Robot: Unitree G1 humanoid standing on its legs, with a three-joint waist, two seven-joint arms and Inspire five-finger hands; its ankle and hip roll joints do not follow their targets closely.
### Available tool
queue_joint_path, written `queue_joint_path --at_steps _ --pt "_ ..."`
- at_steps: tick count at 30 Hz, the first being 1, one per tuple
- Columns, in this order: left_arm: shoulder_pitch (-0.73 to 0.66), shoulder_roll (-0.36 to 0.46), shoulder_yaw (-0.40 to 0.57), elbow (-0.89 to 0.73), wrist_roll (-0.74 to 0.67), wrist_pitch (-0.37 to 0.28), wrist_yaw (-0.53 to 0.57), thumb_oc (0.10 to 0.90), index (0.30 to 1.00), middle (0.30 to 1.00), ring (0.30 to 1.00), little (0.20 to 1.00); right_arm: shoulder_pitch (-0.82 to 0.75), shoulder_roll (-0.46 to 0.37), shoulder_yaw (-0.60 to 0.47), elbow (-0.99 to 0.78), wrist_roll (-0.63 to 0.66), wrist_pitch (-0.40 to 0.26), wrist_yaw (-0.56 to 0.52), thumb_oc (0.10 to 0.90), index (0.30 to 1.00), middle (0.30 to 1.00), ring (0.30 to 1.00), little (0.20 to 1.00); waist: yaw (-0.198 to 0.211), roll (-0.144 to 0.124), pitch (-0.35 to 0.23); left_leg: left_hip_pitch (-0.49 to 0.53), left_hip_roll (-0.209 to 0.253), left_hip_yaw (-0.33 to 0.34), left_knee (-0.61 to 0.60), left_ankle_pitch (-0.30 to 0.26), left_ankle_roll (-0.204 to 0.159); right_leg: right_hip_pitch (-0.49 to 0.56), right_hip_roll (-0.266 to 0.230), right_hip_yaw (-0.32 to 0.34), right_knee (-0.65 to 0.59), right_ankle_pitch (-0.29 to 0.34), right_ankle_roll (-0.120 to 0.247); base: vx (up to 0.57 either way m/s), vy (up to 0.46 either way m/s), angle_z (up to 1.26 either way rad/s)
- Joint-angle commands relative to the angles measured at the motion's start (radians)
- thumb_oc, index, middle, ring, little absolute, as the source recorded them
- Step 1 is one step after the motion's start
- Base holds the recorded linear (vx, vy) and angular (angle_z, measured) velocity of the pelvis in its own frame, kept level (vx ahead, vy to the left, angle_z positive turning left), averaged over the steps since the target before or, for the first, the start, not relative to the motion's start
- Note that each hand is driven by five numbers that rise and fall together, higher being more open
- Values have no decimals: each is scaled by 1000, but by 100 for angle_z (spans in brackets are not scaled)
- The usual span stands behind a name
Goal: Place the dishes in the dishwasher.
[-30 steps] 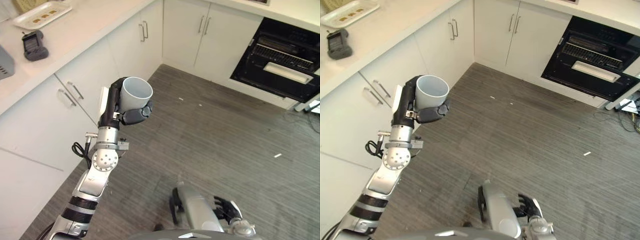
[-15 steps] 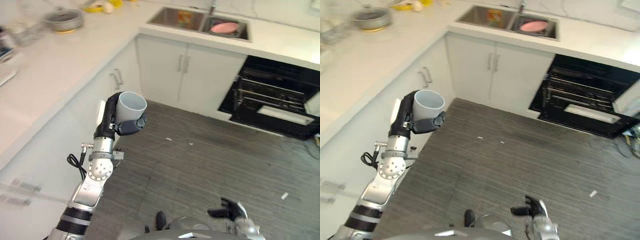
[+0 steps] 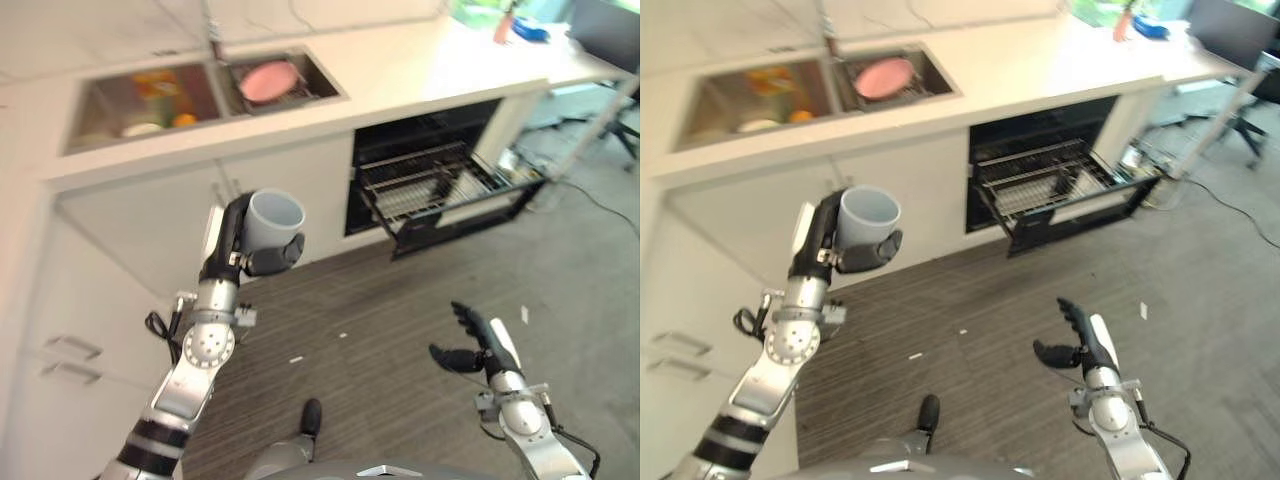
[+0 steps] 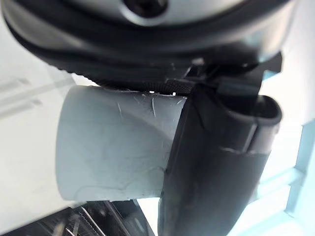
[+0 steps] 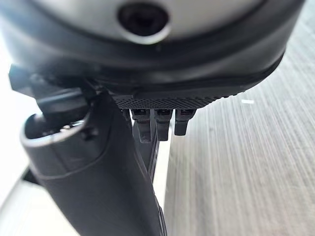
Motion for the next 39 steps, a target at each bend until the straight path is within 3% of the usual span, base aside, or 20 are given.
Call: queue_joint_path --at_steps 1,3,4,9,12,14,17,20,22,23,24,25,27,28,29,30,31,32,35,39 --pt "-65 19 47 -122 39 -111 17 400 300 300 300 300 -109 -40 -24 -51 62 -119 -20 800 900 900 900 900 43 12 2 83 120 142 4 -138 -115 -137 15 -264 28 344 66 38 163 -91" --pt "-53 27 68 -111 43 -113 31 400 300 300 300 300 -135 -47 -21 -103 -6 -121 -38 800 900 900 900 900 36 35 9 114 142 178 4 -163 -115 -196 -19 -388 73 331 79 118 175 -149" --pt "-34 25 87 -116 37 -124 38 400 300 300 300 300 -150 -63 -13 -147 -83 -115 -48 800 900 900 900 900 44 45 9 142 156 218 4 -179 -119 -202 -88 -476 29 311 60 130 102 -126" --pt "-25 10 88 -124 29 -137 34 400 300 300 300 300 -155 -79 -13 -211 -123 -113 -51 800 900 900 900 900 45 44 -4 169 170 242 4 -208 -130 -159 -136 -474 -128 306 42 122 -25 -32" --pt "-51 2 49 -103 58 -129 32 400 300 300 300 300 -161 -71 -8 -249 -86 -131 -51 800 900 900 900 900 39 20 -31 195 152 244 4 -215 -136 -96 -160 -408 -292 355 42 167 -81 -16" --pt "-60 2 44 -89 92 -130 35 400 300 300 300 300 -195 -70 8 -263 -48 -145 -42 800 900 900 900 900 47 23 -49 206 155 262 4 -224 -143 -66 -158 -416 -346 373 51 105 -141 23" --pt "-55 -4 38 -81 94 -137 33 400 300 300 300 300 -202 -72 13 -288 24 -166 -6 800 900 900 900 900 53 29 -52 222 175 269 14 -219 -159 -34 -142 -408 -348 358 31 132 -189 -11" --pt "-69 -16 23 -59 76 -149 33 400 300 300 300 300 -213 -100 15 -336 18 -173 2 800 900 900 900 900 46 33 -33 199 210 262 110 -205 -194 -15 -129 -431 -345 340 5 65 -199 9" --pt "-79 -30 7 -46 45 -152 38 400 300 300 300 300 -229 -101 24 -367 81 -190 12 800 900 900 900 900 47 32 -14 146 237 247 272 -144 -222 5 -118 -433 -349 328 -21 48 -175 8" --pt "-80 -30 6 -45 45 -152 38 400 300 300 300 300 -229 -101 23 -367 82 -190 13 800 900 900 900 900 45 36 -14 144 242 242 285 -162 -224 12 -115 -436 -350 318 -21 45 -156 10" --pt "-93 -34 -6 -39 39 -154 36 400 300 300 300 300 -233 -103 25 -379 103 -201 13 800 900 900 900 900 49 31 7 92 252 242 399 -126 -239 28 -122 -446 -351 316 -31 58 -208 11" --pt "-119 -41 -22 -32 38 -158 41 400 300 300 300 300 -261 -108 45 -390 144 -212 22 800 900 900 900 900 67 14 35 13 199 201 570 -122 -238 49 -130 -437 -356 308 -50 70 -229 16" --pt "-122 -48 -27 -35 32 -154 46 400 300 300 300 300 -265 -104 53 -396 157 -208 24 800 900 900 900 900 69 14 38 -12 187 201 566 -129 -231 58 -135 -438 -357 303 -50 145 -87 6" --pt "-132 -58 -39 -39 28 -148 53 400 300 300 300 300 -283 -84 63 -409 201 -217 26 800 900 900 900 900 74 31 23 -10 142 218 389 -177 -192 62 -129 -434 -357 297 -39 164 3 -13" --pt "-132 -58 -39 -39 28 -148 53 400 300 300 300 300 -283 -84 63 -409 201 -217 26 800 900 900 900 900 74 31 23 -10 142 218 389 -177 -192 62 -129 -434 -357 297 -39 267 34 -13" --pt "-134 -69 -59 -40 22 -148 58 400 300 300 300 300 -298 -74 79 -412 222 -229 19 800 900 900 900 900 83 44 15 -11 134 222 261 -167 -177 74 -121 -432 -357 294 -29 138 60 -5" --pt "-145 -76 -72 -24 37 -151 67 400 300 300 300 300 -291 -61 85 -426 243 -233 42 800 900 900 900 900 76 49 8 18 148 237 212 -131 -179 80 -124 -443 -352 286 -24 138 60 -5" --pt "-145 -76 -72 -24 37 -151 67 400 300 300 300 300 -291 -61 85 -426 243 -233 42 800 900 900 900 900 76 49 8 18 148 237 212 -131 -179 80 -124 -443 -352 286 -24 27 36 -15" --pt "-192 -76 -99 -8 70 -142 83 400 300 300 300 300 -294 -50 110 -459 257 -235 67 800 900 900 900 900 64 58 -40 133 147 218 14 -135 -169 48 -118 -466 -313 294 -14 97 34 -32" --pt "-212 -77 -118 -3 106 -142 94 400 300 300 300 300 -285 -29 102 -485 329 -241 87 800 900 900 900 900 49 60 -60 160 145 204 4 -154 -162 54 -119 -480 -322 286 -13 58 37 16"
